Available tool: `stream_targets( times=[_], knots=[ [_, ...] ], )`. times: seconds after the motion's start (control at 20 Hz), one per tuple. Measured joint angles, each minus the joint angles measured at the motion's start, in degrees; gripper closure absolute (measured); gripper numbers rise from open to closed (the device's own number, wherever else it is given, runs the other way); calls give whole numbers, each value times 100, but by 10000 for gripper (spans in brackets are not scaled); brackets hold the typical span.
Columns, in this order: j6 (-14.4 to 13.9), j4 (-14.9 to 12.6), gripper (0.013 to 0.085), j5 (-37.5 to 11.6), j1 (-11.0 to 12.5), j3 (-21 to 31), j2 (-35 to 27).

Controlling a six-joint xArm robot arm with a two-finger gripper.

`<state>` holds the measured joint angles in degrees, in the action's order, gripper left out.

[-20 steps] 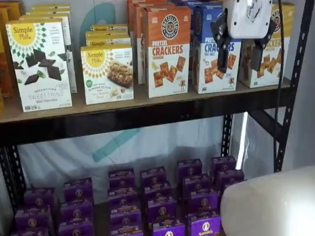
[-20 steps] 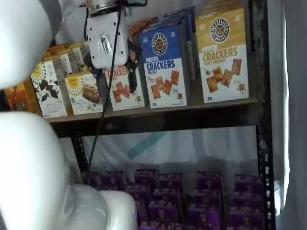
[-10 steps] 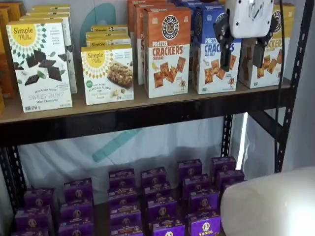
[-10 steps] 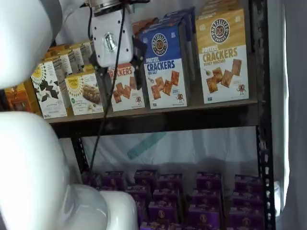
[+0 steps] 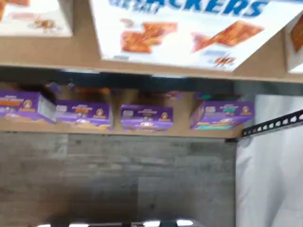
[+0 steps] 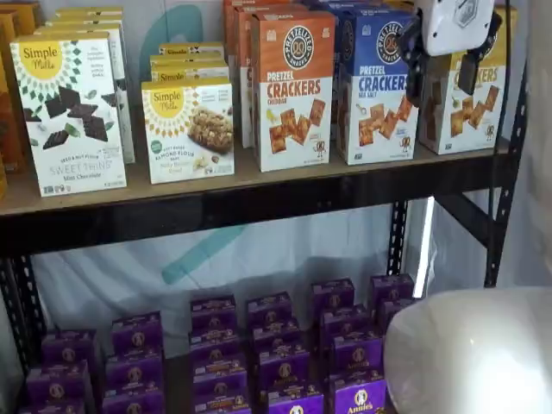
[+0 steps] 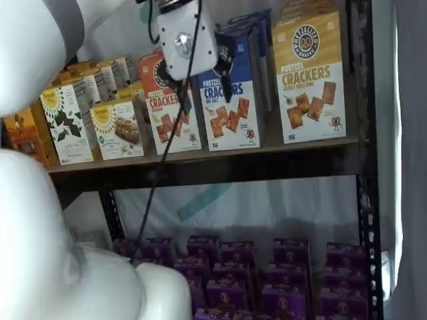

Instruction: Retrieve the yellow and white box located on the top shelf, the sixth one from the left

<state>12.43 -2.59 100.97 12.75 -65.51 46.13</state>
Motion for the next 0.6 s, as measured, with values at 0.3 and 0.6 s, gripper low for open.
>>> stream_targets(
  times=[0.3, 0.6],
  knots=[
    [834, 379, 130, -496, 952, -147, -278],
    [1518, 778, 130, -638, 1695, -477, -686]
  ],
)
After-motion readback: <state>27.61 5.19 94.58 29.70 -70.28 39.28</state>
